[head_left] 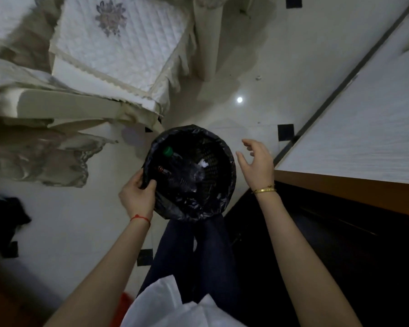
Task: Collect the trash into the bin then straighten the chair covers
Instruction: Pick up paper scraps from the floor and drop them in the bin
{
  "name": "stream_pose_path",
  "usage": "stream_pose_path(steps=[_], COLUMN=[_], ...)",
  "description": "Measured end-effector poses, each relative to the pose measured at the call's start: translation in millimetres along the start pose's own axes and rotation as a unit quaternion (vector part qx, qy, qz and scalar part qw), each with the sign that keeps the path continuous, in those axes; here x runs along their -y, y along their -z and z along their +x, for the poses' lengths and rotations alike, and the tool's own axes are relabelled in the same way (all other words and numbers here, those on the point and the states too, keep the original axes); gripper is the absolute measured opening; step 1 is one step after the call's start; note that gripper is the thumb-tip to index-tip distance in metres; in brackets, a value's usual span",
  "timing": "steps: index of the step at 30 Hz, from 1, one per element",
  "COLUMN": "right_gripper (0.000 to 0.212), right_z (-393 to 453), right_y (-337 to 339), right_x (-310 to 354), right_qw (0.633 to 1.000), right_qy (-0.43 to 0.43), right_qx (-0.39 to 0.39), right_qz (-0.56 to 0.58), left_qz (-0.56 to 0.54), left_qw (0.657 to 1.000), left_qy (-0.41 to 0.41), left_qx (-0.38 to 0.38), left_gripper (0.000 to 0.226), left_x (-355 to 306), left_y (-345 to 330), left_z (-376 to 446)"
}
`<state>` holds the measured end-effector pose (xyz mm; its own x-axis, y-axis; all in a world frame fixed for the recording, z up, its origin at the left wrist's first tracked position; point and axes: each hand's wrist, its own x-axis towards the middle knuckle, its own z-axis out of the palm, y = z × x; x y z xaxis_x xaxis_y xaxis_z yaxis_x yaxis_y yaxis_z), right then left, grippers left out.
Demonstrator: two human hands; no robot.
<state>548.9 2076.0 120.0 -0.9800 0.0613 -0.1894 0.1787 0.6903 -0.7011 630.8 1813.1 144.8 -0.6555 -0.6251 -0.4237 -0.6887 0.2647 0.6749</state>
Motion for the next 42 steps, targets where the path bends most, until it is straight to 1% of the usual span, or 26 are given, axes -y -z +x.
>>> stream_pose_path(steps=[5, 10, 14, 17, 25, 29, 33, 36, 40, 42], right_gripper=[0.033, 0.033, 0.033, 0.036, 0.045, 0.046, 0.048, 0.046, 0.042, 0.036], right_z=[24, 55, 84, 109, 175, 200, 216, 219, 221, 224], right_y=[-61, -141, -207, -254, -349, -386, -411, -424, -433, -435], right_x=[-40, -85, -126, -156, -222, -243, -262, -275, -283, -284], right_qw=[1.0, 1.0, 0.998, 0.996, 0.98, 0.972, 0.962, 0.957, 0.954, 0.955], right_qy=[0.0, -0.003, 0.001, 0.012, 0.016, 0.009, 0.004, -0.002, 0.02, 0.018], right_qx=[0.005, 0.02, 0.05, 0.077, 0.161, 0.178, 0.197, 0.202, 0.189, 0.18], right_qz=[-0.008, -0.005, -0.024, -0.046, -0.112, -0.151, -0.191, -0.21, -0.231, -0.235], left_qz=[-0.015, -0.005, -0.011, -0.03, -0.081, -0.101, -0.093, -0.097, -0.095, -0.094], left_qw=[1.0, 1.0, 1.0, 0.999, 0.994, 0.991, 0.99, 0.987, 0.987, 0.987], left_qy=[0.011, 0.006, -0.008, 0.002, -0.006, -0.012, -0.02, -0.006, 0.008, 0.014], left_qx=[0.003, -0.004, -0.016, -0.028, -0.068, -0.082, -0.105, -0.125, -0.128, -0.126], left_gripper=[0.043, 0.043, 0.042, 0.043, 0.042, 0.039, 0.042, 0.042, 0.042, 0.042], left_x=[57, 118, 160, 184, 207, 215, 223, 228, 230, 230], left_y=[-24, -56, -79, -94, -121, -134, -142, -143, -142, -141], left_z=[31, 72, 105, 129, 181, 200, 216, 223, 225, 226])
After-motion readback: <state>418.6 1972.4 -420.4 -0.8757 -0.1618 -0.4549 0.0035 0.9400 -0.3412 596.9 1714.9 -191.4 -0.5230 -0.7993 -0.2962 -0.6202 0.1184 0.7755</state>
